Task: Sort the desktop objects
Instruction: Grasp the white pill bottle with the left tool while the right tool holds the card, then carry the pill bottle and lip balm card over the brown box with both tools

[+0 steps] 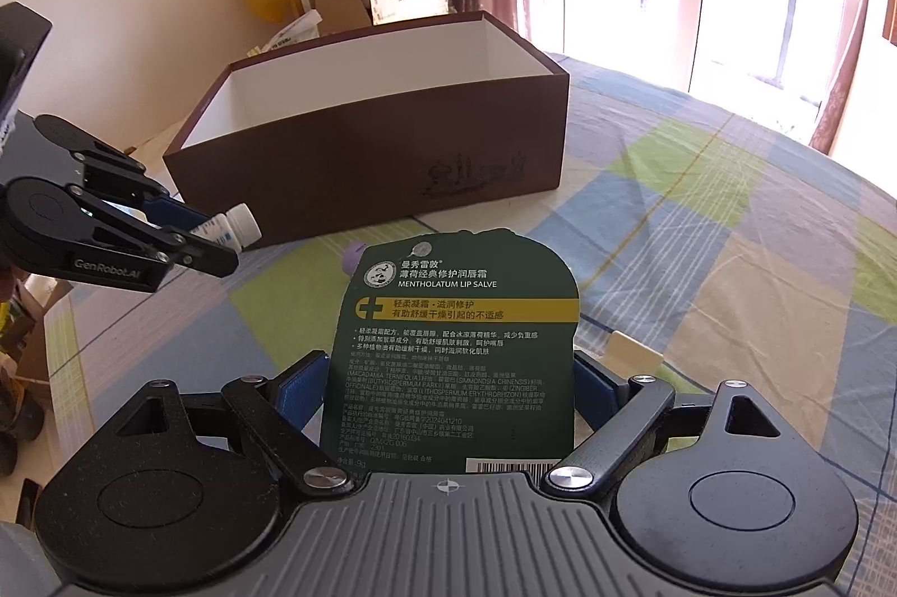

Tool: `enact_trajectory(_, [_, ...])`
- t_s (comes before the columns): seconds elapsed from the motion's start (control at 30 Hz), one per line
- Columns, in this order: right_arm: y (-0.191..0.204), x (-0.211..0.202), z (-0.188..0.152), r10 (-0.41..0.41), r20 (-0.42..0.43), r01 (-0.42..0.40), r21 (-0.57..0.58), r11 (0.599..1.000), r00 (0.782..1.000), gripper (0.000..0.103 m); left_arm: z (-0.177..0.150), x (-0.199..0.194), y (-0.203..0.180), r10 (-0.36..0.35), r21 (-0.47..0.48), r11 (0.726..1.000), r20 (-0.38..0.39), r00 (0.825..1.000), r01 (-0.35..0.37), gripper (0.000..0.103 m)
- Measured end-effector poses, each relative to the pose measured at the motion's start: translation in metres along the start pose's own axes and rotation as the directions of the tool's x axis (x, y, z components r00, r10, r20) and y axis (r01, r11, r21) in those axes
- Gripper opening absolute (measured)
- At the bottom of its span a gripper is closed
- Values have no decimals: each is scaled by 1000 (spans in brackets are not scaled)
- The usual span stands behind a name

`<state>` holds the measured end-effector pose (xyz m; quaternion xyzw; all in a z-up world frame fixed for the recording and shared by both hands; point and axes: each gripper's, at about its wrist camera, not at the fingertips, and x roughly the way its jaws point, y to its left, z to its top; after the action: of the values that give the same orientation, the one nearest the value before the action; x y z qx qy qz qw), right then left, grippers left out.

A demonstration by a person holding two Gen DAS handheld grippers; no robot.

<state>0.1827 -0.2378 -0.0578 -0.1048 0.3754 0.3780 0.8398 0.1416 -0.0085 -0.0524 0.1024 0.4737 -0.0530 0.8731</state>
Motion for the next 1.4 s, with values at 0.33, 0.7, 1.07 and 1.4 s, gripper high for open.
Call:
enact_trajectory(0.33, [26,3,17,-98,6,97,104,990,995,91,14,-28,24,-68,68,996,68,995,63,22])
enact_trajectory(0.7, [46,19,55,-183,7,178,188,966,983,91,31,-50,78,-128,136,985,155,980,107,22])
enact_trajectory(1.07, [56,31,98,-214,46,203,181,962,976,91,52,-52,127,-121,158,983,209,970,89,22])
enact_trajectory(1.4, [68,44,140,-179,73,163,185,969,981,91,73,-33,157,-115,189,979,213,970,75,22])
